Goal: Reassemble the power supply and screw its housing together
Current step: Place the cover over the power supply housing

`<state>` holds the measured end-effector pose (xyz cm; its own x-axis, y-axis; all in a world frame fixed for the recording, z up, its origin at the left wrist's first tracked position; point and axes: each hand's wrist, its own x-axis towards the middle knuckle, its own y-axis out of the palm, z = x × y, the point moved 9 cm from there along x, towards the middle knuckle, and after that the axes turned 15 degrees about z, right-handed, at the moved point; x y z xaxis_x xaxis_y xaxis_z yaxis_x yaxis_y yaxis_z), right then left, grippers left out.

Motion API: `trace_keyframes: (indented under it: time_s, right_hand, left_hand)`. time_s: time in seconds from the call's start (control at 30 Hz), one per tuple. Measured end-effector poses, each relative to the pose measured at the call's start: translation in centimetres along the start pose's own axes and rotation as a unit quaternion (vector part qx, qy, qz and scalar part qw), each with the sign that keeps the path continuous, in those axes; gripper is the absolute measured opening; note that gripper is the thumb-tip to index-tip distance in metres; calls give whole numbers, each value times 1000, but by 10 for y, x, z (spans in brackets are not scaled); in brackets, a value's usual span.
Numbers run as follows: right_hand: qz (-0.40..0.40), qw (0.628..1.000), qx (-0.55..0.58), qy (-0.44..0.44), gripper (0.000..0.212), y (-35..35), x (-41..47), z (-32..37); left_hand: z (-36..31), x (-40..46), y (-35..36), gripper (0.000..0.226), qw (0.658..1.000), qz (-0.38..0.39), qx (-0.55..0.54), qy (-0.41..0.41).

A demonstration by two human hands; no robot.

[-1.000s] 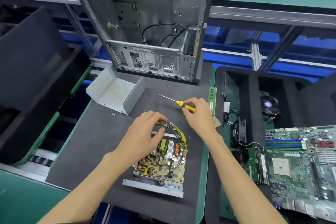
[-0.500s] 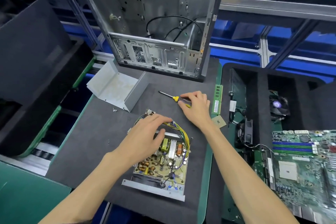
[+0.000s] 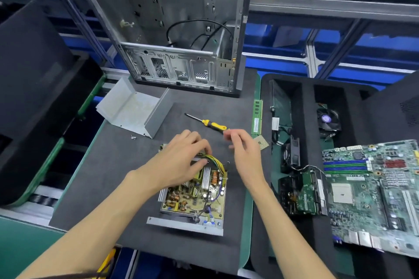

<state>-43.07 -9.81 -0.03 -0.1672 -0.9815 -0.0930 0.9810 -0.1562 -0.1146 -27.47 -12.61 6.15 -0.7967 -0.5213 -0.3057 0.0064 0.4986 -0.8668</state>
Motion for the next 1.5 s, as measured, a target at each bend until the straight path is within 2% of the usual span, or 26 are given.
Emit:
trace_keyframes:
  time_s: [0.17, 0.37, 0.53, 0.73, 0.83, 0.97, 1.1, 1.17, 1.23, 1.33, 1.5]
  right_hand:
    - [55, 996, 67, 27, 24, 25, -53, -13]
    - [93, 992, 80, 32, 17, 44, -59, -24]
    - [78, 992, 97, 23, 20, 48, -56, -27]
    - [164, 985, 40, 28, 20, 59, -22, -9]
    - [201, 978, 21, 57, 23, 67, -11, -5]
    - [212, 970, 63, 97, 30, 65, -13, -9]
    - [145, 963, 201, 111, 39, 43, -28, -15]
    - [69, 963, 242, 101, 40, 25, -44, -18]
    - [-50, 960, 263, 76, 36, 9, -69, -20]
    - [-227, 948, 221, 28, 34, 5, -115, -22]
    - [-336, 922, 187, 42, 38, 21, -126, -24]
  left_hand:
    - [1, 18, 5, 14, 995, 96, 21, 1]
    - [13, 20, 16, 21, 987, 159, 22, -10]
    - [9, 13, 18, 24, 992, 126, -17, 4]
    - [39, 0, 11, 27, 990, 87, -68, -84]
    - [54, -5, 11, 27, 984, 92, -100, -113]
    - [69, -11, 20, 30, 978, 122, -97, -140]
    - [70, -13, 25, 28, 978, 111, -124, -123]
    - [70, -14, 26, 27, 976, 111, -159, -101]
    - [71, -15, 26, 27, 971, 109, -198, -79]
    - [70, -17, 29, 27, 965, 110, -232, -56]
    - [74, -19, 31, 34, 966, 103, -234, -28]
